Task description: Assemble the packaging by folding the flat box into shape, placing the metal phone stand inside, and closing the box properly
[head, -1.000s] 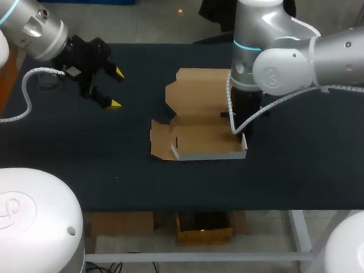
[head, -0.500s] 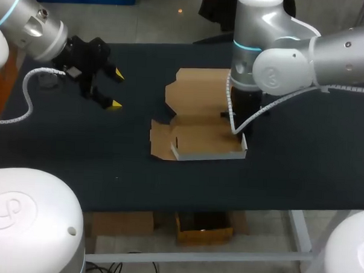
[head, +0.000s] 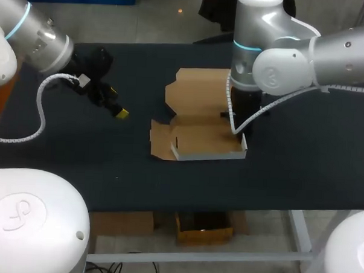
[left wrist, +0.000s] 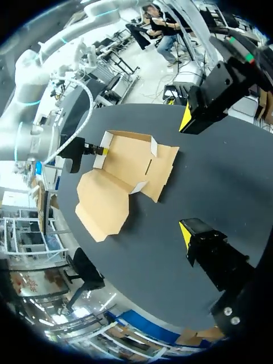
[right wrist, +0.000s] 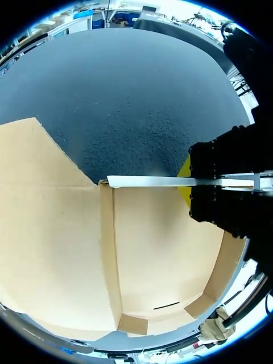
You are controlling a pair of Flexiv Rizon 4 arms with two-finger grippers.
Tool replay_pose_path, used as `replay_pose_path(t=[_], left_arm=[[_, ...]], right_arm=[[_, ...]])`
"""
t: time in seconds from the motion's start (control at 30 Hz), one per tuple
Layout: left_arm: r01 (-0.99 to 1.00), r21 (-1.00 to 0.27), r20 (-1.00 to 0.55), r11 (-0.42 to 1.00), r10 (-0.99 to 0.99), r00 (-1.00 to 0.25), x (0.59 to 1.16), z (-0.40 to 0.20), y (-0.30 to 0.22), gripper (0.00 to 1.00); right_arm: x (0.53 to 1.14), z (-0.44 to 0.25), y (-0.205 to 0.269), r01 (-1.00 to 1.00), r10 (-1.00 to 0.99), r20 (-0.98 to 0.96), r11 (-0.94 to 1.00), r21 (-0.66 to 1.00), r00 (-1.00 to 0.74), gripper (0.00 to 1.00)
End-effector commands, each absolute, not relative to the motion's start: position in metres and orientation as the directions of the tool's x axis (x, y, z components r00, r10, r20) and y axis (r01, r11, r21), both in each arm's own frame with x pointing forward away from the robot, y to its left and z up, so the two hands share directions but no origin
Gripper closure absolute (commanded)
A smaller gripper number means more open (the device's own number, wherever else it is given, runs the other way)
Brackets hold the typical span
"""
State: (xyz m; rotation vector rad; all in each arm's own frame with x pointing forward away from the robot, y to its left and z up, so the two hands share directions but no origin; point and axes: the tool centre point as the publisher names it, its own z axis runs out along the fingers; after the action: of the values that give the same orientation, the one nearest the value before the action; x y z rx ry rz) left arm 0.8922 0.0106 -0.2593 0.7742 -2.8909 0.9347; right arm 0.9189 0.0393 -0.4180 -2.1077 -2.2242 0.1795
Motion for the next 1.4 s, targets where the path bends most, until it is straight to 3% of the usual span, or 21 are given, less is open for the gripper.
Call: replay_pose_path(t=[0.03, 0.4, 0.87, 1.4], left_arm=[[-0.789, -0.357, 0.309, 0.500, -0.734, -0.605, 0.892, -0.273, -0.009, 0.00], [-0.959, -0.090, 0.512, 0.268, -0.814, -0.276, 0.892, -0.309, -0.027, 0.00], [-0.959, -0.090, 0.512, 0.268, -0.814, -0.276, 0.892, -0.309, -0.027, 0.00], [-0.986, -0.115, 0.642, 0.117, -0.749, -0.164, 0.887, -0.346, -0.058, 0.00]], right_arm=[[0.919, -0.418, 0.040, 0.989, 0.998, -0.028, 0.052, -0.136, -0.056, 1.00], [0.919, -0.418, 0.040, 0.989, 0.998, -0.028, 0.052, -0.136, -0.056, 1.00], [0.919, -0.418, 0.040, 0.989, 0.998, -0.028, 0.052, -0.136, -0.056, 1.00], [0.919, -0.418, 0.040, 0.989, 0.998, -0.028, 0.052, -0.136, -0.056, 1.00]])
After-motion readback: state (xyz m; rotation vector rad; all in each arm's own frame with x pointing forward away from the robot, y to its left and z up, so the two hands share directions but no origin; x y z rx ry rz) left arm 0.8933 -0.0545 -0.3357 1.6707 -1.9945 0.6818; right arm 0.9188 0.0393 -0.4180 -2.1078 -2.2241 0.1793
